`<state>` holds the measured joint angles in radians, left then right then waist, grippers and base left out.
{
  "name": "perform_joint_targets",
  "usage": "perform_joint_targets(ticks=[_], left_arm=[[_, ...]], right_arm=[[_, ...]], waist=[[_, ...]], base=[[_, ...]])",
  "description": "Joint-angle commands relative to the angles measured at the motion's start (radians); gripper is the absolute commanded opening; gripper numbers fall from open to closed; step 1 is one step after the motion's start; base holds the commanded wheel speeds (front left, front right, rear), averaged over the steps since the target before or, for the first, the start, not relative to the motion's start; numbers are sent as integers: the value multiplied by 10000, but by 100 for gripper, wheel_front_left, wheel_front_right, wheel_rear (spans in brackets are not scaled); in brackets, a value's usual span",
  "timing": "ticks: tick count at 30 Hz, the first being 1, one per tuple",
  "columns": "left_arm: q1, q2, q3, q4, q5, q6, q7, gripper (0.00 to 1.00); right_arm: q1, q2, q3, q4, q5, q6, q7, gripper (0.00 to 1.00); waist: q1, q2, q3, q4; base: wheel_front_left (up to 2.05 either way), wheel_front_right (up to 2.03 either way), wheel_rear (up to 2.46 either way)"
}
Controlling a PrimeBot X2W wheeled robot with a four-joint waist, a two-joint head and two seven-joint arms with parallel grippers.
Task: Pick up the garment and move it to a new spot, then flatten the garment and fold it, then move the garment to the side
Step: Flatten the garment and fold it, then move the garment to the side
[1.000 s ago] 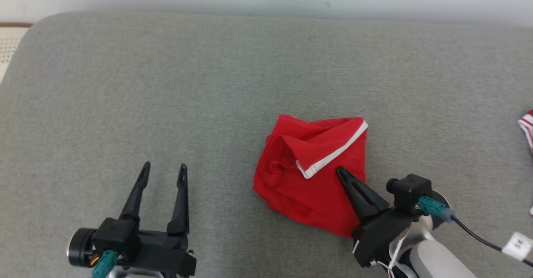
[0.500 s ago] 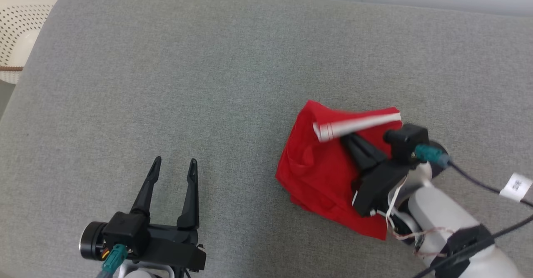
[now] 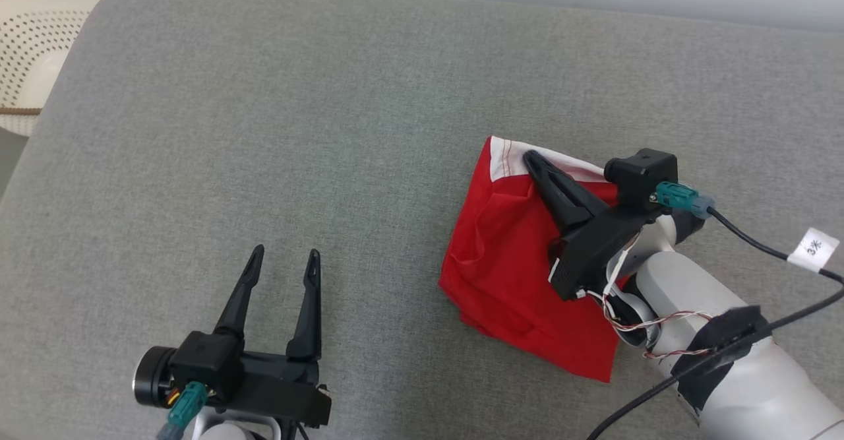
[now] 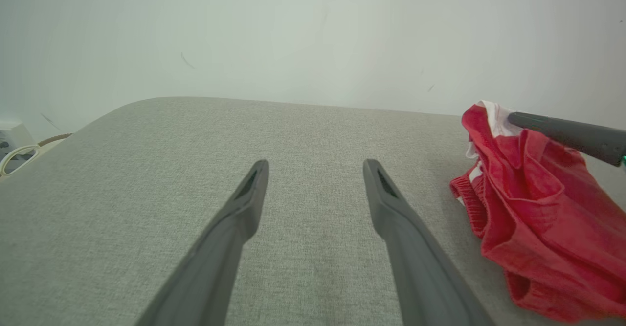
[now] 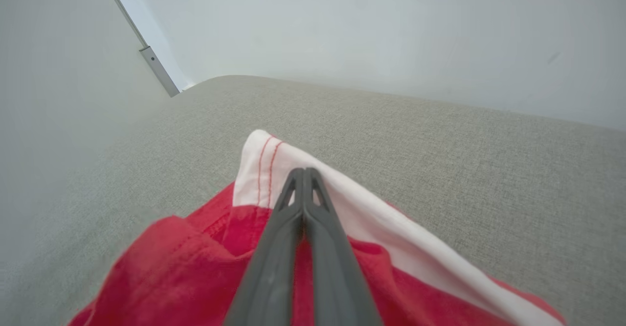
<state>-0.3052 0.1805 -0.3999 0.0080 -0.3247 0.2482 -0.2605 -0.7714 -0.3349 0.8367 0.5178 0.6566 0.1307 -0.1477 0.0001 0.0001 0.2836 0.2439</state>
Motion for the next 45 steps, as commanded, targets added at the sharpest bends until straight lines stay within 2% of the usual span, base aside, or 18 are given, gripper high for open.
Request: perform_joint_targets(ticks=[1, 7, 11, 12, 13, 14, 15, 23, 31, 45], left_arm=[[121, 44, 35, 45, 63, 3, -39, 100], [266, 227, 230, 5, 114, 72, -41, 100], [359, 385, 311, -123, 142, 94, -42, 100], [376, 441, 358, -155, 157, 126, -32, 100], [382, 482, 380, -195, 161, 147, -14, 100], [400, 575, 413, -245, 163, 135, 34, 100], [403, 619, 431, -273, 162, 146, 54, 100], [586, 896, 524, -483, 203, 270, 264, 100], [997, 1175, 688, -669, 101, 436, 369, 100], [1297, 1418, 636, -847, 57, 527, 606, 100]], right_arm=[[-52, 24, 48, 5, 20, -1, -98, 0], [573, -133, -456, -588, 16, -1, -817, 0], [1312, -222, -1511, -1342, -356, -1, -1022, 0], [1535, -210, -1762, -1567, -513, 1, -1049, 9], [1780, -176, -2056, -1805, -670, -1, -1085, 42], [2287, -108, -2689, -2212, -1070, -1, -1097, 93], [2536, -24, -2958, -2447, -1248, -1, -1088, 100], [4738, 496, -4849, -4294, -2957, 1, -394, 100], [6623, 1044, -6066, -5865, -3898, -1, 351, 100], [7942, 1400, -6747, -6983, -4482, -1, 1173, 100]], waist=[[-1, -1, -67, -79], [-1, -1, -440, -522], [-1, -1, -623, -866], [-1, -1, -655, -969], [-1, -1, -680, -1058], [-1, -1, -761, -1213], [-1, -1, -796, -1292], [-1, -1, -1130, -1735], [-1, -1, -1505, -2119], [-1, -1, -1689, -2176]], base=[[0, 0, 0], [0, 0, 0], [0, 0, 0], [0, 0, 0], [0, 0, 0], [0, 0, 0], [0, 0, 0], [0, 0, 0], [0, 0, 0], [0, 0, 0]])
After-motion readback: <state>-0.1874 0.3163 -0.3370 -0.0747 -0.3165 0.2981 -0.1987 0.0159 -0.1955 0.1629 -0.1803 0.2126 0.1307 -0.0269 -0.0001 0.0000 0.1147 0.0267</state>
